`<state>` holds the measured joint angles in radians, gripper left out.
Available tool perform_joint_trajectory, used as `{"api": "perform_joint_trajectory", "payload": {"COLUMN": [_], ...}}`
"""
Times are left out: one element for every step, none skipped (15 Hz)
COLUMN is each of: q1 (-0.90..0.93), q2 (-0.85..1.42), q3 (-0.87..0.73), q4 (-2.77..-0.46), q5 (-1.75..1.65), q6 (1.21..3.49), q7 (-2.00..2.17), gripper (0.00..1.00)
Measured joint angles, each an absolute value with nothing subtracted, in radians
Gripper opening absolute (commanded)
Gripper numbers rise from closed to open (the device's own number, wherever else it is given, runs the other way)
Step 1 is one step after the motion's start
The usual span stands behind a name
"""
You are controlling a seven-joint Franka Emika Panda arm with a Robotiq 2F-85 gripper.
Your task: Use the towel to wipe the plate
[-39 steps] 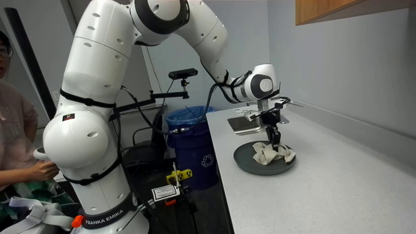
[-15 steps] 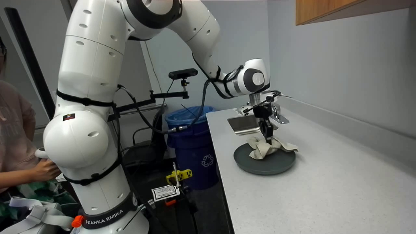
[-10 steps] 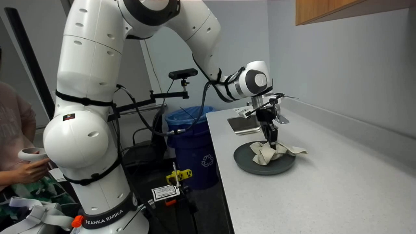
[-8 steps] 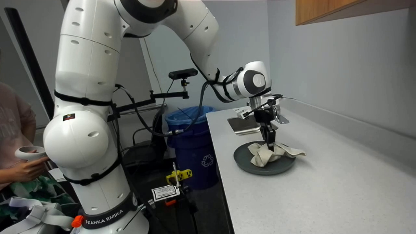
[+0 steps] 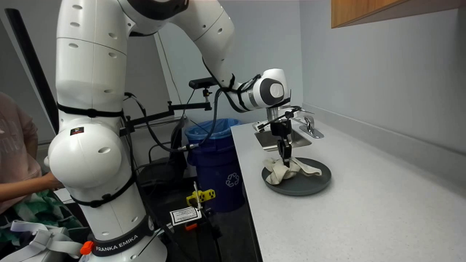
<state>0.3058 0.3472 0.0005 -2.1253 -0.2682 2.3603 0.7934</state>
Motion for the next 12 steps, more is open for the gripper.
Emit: {"api": "perform_joint_trajectory", "payload": {"q1": [0.306, 0.306, 0.306, 0.306, 0.306, 0.305, 0.305, 0.305, 0.305, 0.305, 0.305, 0.305], "q2": [0.348, 0.350, 0.353, 0.358, 0.364, 0.371, 0.379, 0.389, 0.398, 0.406, 0.413, 0.417], "q3": [0.013, 0.022, 0.029, 0.032, 0.032, 0.030, 0.027, 0.021, 0.014, 0.005, -0.005, -0.015], "q4": [-2.121, -2.114, -2.103, -2.090, -2.077, -2.062, -2.047, -2.033, -2.021, -2.011, -2.006, -2.004], "q5": [-0.251, -0.235, -0.223, -0.221, -0.221, -0.222, -0.225, -0.232, -0.242, -0.253, -0.269, -0.285], "q6": [2.361, 2.362, 2.362, 2.362, 2.363, 2.363, 2.363, 2.363, 2.363, 2.363, 2.363, 2.363], "q7": [0.793, 0.793, 0.793, 0.793, 0.793, 0.793, 0.793, 0.793, 0.794, 0.794, 0.797, 0.802], "gripper": [0.03, 0.03, 0.03, 0.03, 0.03, 0.03, 0.03, 0.03, 0.03, 0.03, 0.03, 0.03]}}
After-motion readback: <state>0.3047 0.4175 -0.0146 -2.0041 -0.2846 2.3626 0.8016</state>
